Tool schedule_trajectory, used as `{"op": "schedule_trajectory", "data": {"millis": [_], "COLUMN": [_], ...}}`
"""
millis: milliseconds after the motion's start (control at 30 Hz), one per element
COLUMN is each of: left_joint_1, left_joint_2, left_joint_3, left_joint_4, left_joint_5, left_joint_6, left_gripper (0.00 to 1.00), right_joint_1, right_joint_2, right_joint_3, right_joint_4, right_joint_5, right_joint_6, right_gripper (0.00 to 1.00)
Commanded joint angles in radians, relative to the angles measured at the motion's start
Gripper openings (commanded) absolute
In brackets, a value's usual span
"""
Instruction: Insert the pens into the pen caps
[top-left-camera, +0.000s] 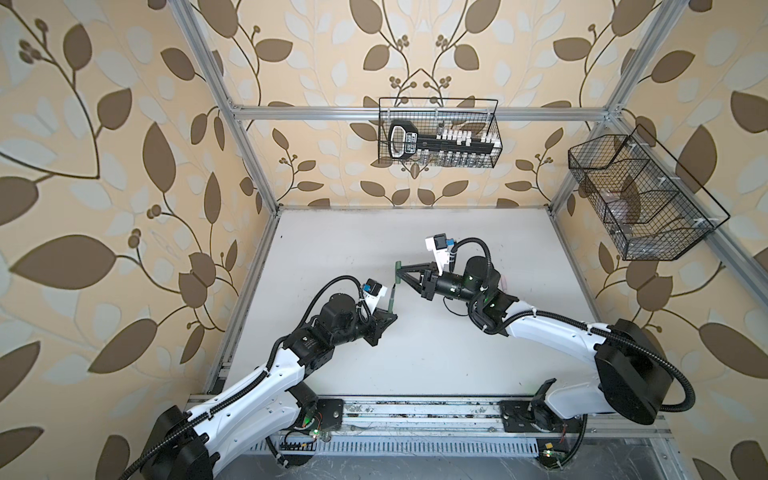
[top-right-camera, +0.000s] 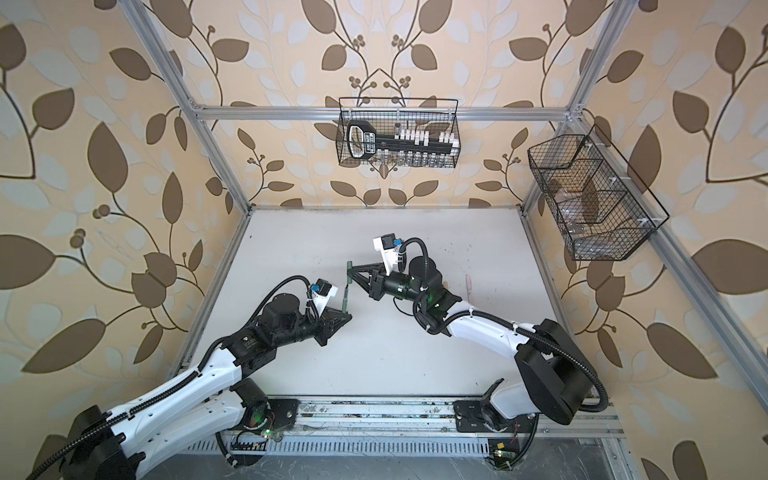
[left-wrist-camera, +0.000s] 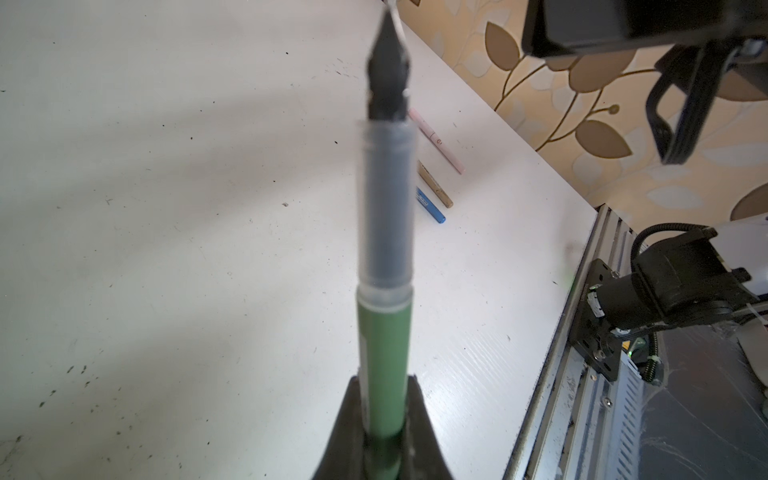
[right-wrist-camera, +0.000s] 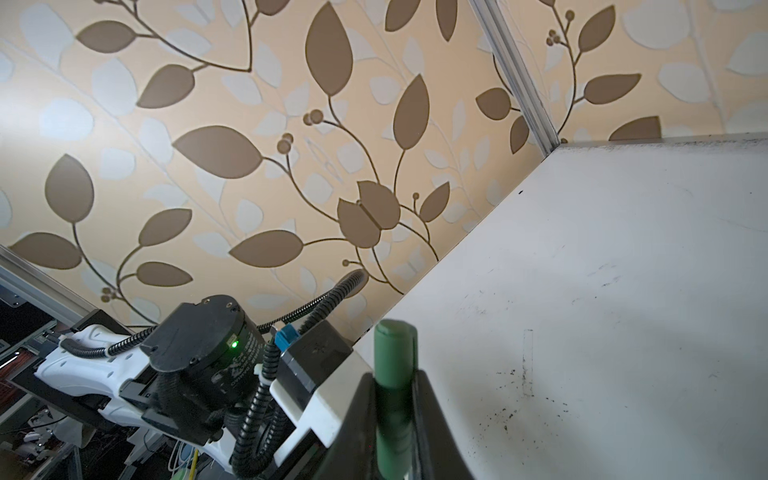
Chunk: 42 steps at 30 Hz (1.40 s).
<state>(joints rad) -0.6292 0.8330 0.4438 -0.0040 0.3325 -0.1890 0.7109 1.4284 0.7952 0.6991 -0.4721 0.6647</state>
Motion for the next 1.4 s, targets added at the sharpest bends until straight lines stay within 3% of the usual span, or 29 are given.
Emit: {"op": "schedule_trajectory", "data": {"millis": [0, 467, 900, 1367], "left_joint_1": [-0.004, -0.005, -0.005, -0.006], "left_joint_2": [-0.010, -0.004, -0.132, -0.089], "left_joint_3": [0.036, 0.043, -0.007, -0.007], "left_joint_4": [0.010, 0.013, -0.101, -0.063], "left_joint_5": [-0.001, 0.007, -0.084, -0.040], "left_joint_6": [0.019, 0.015, -0.047, -0.023], "left_gripper": [0.00, 0.00, 0.00, 0.00], "right_joint_1": [0.004, 0.019, -0.065, -0.113], "right_joint_2": [-0.010, -0.001, -0.135, 0.161], "right_joint_3": [0.017, -0.012, -0.039, 0.061], "right_joint_4": [0.008, 0.006, -0.558, -0.970], "right_joint_5": [-0.013, 0.008, 0.217, 0.325], "right_joint_6": [-0.005, 0.013, -0.085, -0.144], "right_gripper": [0.16, 0.16, 0.16, 0.16]}}
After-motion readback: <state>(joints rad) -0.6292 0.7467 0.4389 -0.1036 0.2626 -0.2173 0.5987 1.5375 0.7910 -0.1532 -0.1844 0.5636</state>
